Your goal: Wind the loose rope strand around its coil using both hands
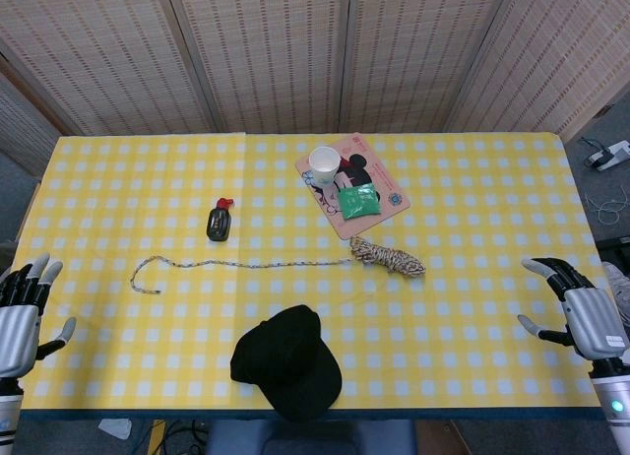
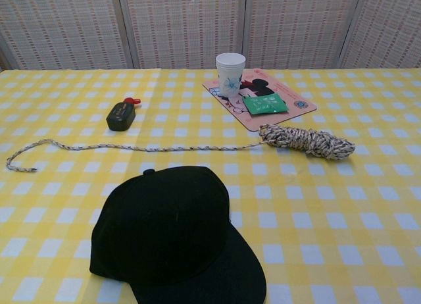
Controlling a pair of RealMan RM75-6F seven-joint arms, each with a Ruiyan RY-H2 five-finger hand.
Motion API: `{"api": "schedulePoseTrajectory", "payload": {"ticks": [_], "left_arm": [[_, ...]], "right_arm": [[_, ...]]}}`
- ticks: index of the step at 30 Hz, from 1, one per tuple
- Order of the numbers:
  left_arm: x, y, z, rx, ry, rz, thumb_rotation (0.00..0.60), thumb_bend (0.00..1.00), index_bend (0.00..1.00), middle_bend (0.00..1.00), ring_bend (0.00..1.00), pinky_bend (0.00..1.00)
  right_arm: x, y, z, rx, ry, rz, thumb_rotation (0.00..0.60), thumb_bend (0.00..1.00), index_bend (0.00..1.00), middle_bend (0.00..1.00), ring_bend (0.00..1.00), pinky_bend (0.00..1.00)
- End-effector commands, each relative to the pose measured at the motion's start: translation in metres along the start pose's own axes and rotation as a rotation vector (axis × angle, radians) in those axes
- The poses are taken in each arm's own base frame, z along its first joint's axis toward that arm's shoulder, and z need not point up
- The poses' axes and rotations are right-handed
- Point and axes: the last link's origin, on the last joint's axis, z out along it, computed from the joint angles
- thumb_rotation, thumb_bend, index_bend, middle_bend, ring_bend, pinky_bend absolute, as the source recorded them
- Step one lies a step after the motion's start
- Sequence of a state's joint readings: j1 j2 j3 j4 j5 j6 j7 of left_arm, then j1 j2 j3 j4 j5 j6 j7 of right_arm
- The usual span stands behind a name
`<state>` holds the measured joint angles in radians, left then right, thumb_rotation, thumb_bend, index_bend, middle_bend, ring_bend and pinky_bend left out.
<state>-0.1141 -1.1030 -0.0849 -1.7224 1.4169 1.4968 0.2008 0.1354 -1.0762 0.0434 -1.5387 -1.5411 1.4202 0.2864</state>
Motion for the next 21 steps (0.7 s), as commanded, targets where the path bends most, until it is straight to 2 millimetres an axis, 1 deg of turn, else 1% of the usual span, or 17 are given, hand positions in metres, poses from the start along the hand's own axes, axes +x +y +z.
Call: {"api": "schedulePoseTrajectory", "payload": {"ticks": [1, 7, 13, 18, 21], "left_arm": [[-0.001, 0.000, 0.000, -0.001, -0.002, 0.000, 0.600, 0.35, 0.02, 0.00, 0.00, 0.05], [-0.002, 0.001, 0.000, -0.003, -0.003, -0.001, 0.600, 0.35, 0.02, 0.00, 0.00, 0.05], [-0.003, 0.001, 0.000, -0.001, -0.005, -0.006, 0.600, 0.35, 0.04, 0.00, 0.00, 0.05], [-0.003, 0.002, 0.001, -0.007, -0.002, -0.015, 0.600, 0.34, 0.04, 0.00, 0.00, 0.05], [-0.005, 0.003, 0.000, -0.011, -0.011, -0.022, 0.600, 0.34, 0.05, 0.00, 0.00, 0.05]], "right_arm": [[-0.001, 0.000, 0.000, -0.001, -0.004, 0.000, 0.600, 0.17, 0.20, 0.19, 0.13, 0.27], [-0.003, -0.003, 0.003, -0.001, -0.009, -0.009, 0.600, 0.17, 0.20, 0.20, 0.13, 0.27], [-0.006, -0.009, 0.010, -0.013, -0.003, -0.035, 0.600, 0.17, 0.20, 0.23, 0.13, 0.27], [-0.007, -0.025, 0.031, 0.014, -0.029, -0.111, 0.600, 0.17, 0.20, 0.23, 0.13, 0.27], [-0.017, -0.041, 0.047, 0.034, -0.063, -0.137, 0.600, 0.17, 0.20, 0.23, 0.13, 0.27]]}}
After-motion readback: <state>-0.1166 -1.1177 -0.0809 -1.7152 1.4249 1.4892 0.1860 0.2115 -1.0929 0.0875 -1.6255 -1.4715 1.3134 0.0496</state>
